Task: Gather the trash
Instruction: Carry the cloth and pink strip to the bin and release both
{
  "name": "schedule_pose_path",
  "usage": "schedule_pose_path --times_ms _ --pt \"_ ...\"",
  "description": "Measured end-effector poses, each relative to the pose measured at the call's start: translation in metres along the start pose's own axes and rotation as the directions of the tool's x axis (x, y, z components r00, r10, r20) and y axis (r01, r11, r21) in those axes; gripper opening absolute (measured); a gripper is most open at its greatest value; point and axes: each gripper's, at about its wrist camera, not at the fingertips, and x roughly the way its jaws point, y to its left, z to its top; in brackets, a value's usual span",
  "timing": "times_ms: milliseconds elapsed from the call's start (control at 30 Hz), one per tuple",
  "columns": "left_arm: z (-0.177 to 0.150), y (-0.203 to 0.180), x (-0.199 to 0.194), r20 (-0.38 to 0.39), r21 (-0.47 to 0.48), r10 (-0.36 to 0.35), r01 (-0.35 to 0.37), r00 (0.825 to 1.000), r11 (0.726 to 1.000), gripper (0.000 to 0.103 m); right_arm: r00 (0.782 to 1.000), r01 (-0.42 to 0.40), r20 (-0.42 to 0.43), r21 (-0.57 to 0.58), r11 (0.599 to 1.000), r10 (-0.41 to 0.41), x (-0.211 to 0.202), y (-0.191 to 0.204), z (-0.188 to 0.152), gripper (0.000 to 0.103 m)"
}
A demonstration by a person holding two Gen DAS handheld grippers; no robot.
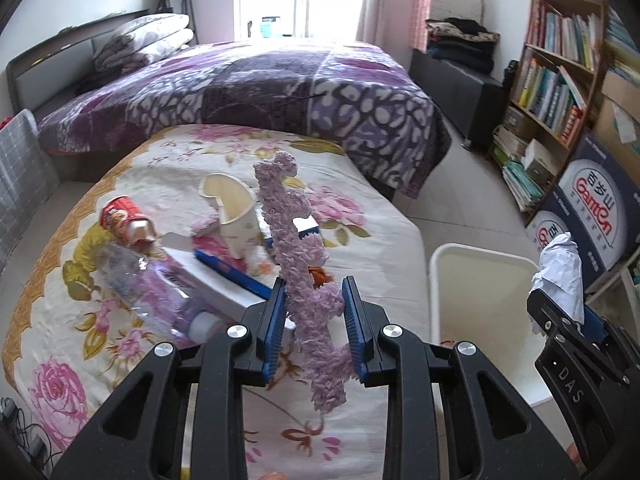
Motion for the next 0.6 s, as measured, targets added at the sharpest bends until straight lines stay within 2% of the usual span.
schedule_pose_path --times_ms 367,500,600 --pt "-0.002 -0.041 0.009 -0.028 0.047 -0.078 0.079 0.997 0.996 0.028 0.998 0.046 -0.035 0.081 0.996 -0.044 0.005 -0.037 -0.002 0.048" --pt "0.0 -0.054 0.011 -0.04 0.051 -0.105 0.107 0.994 0.993 0.028 0.997 0.079 -0.028 0.118 0.99 -0.077 0.002 -0.052 -0.002 0.064" --pt "0.001 -0.067 0.012 -0.042 0.062 -0.124 0.126 0.991 0.99 0.028 0.995 0.099 -0.018 0.144 0.985 -0.097 -0.002 -0.065 -0.001 0.069"
